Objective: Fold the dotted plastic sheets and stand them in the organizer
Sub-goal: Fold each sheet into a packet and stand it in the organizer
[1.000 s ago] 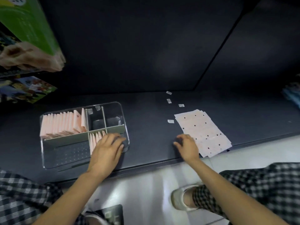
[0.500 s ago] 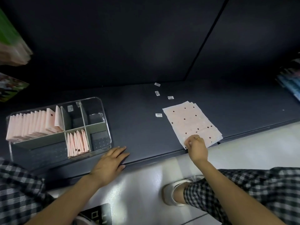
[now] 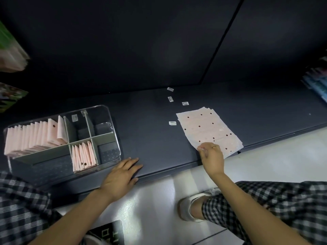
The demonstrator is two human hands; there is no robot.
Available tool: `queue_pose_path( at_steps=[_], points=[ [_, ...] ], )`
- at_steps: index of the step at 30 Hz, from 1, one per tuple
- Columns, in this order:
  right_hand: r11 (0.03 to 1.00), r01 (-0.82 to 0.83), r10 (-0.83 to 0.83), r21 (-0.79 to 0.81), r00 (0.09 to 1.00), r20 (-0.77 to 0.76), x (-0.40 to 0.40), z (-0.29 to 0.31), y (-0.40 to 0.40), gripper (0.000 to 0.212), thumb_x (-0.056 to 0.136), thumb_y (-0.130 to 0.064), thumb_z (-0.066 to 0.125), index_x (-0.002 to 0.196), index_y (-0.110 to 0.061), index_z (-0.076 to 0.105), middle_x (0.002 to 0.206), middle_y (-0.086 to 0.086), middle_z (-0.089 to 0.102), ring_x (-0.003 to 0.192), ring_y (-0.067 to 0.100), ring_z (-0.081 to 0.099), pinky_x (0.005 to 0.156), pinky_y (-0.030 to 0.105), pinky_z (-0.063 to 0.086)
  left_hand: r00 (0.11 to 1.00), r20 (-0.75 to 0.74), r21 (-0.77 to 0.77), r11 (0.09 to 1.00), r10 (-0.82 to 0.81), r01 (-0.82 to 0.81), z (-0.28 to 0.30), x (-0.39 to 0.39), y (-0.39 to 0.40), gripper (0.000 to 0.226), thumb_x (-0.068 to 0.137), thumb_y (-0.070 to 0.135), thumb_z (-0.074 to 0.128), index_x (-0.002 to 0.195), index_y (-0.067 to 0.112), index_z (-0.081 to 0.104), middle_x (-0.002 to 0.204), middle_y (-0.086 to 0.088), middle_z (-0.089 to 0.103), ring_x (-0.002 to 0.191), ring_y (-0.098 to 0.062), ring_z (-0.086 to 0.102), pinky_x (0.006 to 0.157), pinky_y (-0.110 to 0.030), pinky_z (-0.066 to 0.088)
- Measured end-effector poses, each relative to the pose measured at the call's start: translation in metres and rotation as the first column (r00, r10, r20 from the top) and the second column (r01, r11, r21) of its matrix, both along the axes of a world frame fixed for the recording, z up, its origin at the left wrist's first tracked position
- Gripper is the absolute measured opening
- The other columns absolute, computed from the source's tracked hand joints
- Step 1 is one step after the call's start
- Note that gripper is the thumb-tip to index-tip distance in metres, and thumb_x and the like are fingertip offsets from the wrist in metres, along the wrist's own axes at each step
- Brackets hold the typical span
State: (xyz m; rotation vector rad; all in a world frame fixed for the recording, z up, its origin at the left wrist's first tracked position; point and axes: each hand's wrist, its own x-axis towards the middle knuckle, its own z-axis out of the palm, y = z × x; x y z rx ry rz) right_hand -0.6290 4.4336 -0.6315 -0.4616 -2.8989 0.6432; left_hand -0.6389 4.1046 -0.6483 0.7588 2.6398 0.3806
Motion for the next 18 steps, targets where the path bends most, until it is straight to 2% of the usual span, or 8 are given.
queue_pose_path(
  at_steps=[3, 5, 9, 11, 12, 14, 16, 18],
  points=[
    [0.985, -0.171, 0.171, 0.004, 0.985, -0.025, -0.004, 0.018, -0.035, 0.011, 0.09, -0.012, 0.059, 0.087, -0.008, 0.069, 0.091, 0.006, 0.069, 0.091, 0.03, 0.056, 0.079, 0.04, 0.045, 1.0, -0.014, 0.089, 0.996, 0.012, -0.01, 0.013, 0.0, 0.009, 0.053, 0.099, 0.036, 0.042, 0.148, 0.031, 0.023, 0.157, 0.013, 0.011, 0.144, -0.01, 0.009, 0.116, -0.025, 0.007],
    [0.962, -0.265, 0.267, -0.066, 0.964, 0.009, -0.004, 0.025, -0.065, 0.014, 0.089, -0.02, 0.06, 0.083, -0.009, 0.067, 0.085, 0.005, 0.069, 0.088, 0.026, 0.056, 0.077, 0.037, 0.044, 0.999, -0.031, 0.174, 0.985, 0.023, -0.018, 0.021, 0.0, 0.018, 0.057, 0.096, 0.035, 0.048, 0.148, 0.031, 0.023, 0.156, 0.013, 0.015, 0.142, -0.009, 0.015, 0.115, -0.023, 0.013],
    [0.9, -0.357, 0.398, -0.251, 0.907, 0.135, 0.004, 0.033, -0.119, 0.022, 0.09, -0.037, 0.056, 0.072, -0.024, 0.051, 0.065, -0.007, 0.055, 0.066, 0.013, 0.05, 0.06, 0.03, 0.037, 0.996, 0.022, 0.343, 0.935, 0.088, -0.09, 0.028, 0.003, 0.03, 0.066, 0.087, 0.029, 0.065, 0.145, 0.025, 0.034, 0.148, 0.009, 0.034, 0.138, -0.009, 0.028, 0.107, -0.016, 0.021],
    [0.866, -0.346, 0.434, -0.362, 0.88, 0.195, 0.008, 0.035, -0.134, 0.024, 0.088, -0.039, 0.058, 0.069, -0.032, 0.047, 0.056, -0.013, 0.048, 0.056, 0.003, 0.044, 0.056, 0.025, 0.033, 0.986, 0.096, 0.381, 0.911, 0.134, -0.161, 0.026, 0.004, 0.03, 0.052, 0.085, 0.026, 0.068, 0.134, 0.022, 0.051, 0.135, 0.008, 0.051, 0.127, -0.009, 0.043, 0.101, -0.018, 0.032],
    [0.844, -0.329, 0.451, -0.424, 0.863, 0.227, 0.009, 0.036, -0.138, 0.023, 0.087, -0.041, 0.06, 0.069, -0.031, 0.05, 0.054, -0.013, 0.049, 0.054, 0.002, 0.044, 0.057, 0.024, 0.034, 0.98, 0.123, 0.394, 0.899, 0.154, -0.191, 0.026, 0.004, 0.029, 0.036, 0.085, 0.026, 0.068, 0.12, 0.021, 0.062, 0.121, 0.006, 0.062, 0.113, -0.011, 0.054, 0.095, -0.023, 0.041],
    [0.782, -0.28, 0.503, -0.557, 0.811, 0.298, 0.005, 0.041, -0.137, 0.024, 0.083, -0.047, 0.063, 0.074, -0.026, 0.057, 0.06, -0.012, 0.058, 0.06, 0.001, 0.051, 0.064, 0.025, 0.04, 0.963, 0.185, 0.403, 0.879, 0.195, -0.255, 0.024, 0.002, 0.024, 0.011, 0.088, 0.025, 0.065, 0.089, 0.015, 0.069, 0.083, -0.002, 0.069, 0.079, -0.019, 0.061, 0.074, -0.032, 0.048],
    [0.729, -0.219, 0.568, -0.648, 0.722, 0.395, -0.007, 0.052, -0.12, 0.032, 0.076, -0.061, 0.063, 0.085, -0.03, 0.062, 0.084, -0.013, 0.068, 0.084, 0.002, 0.061, 0.078, 0.024, 0.045, 0.934, 0.268, 0.428, 0.84, 0.236, -0.335, 0.021, 0.001, 0.02, 0.023, 0.092, 0.023, 0.06, 0.076, 0.006, 0.063, 0.065, -0.011, 0.058, 0.062, -0.021, 0.05, 0.064, -0.033, 0.041],
    [0.703, -0.182, 0.626, -0.688, 0.617, 0.477, -0.017, 0.063, -0.09, 0.044, 0.069, -0.07, 0.06, 0.1, -0.038, 0.062, 0.1, -0.018, 0.066, 0.1, -0.001, 0.058, 0.085, 0.022, 0.044, 0.883, 0.369, 0.483, 0.752, 0.29, -0.449, 0.021, 0.001, 0.018, 0.033, 0.094, 0.021, 0.057, 0.071, -0.003, 0.055, 0.059, -0.009, 0.042, 0.06, -0.017, 0.036, 0.058, -0.032, 0.031]
  ],
)
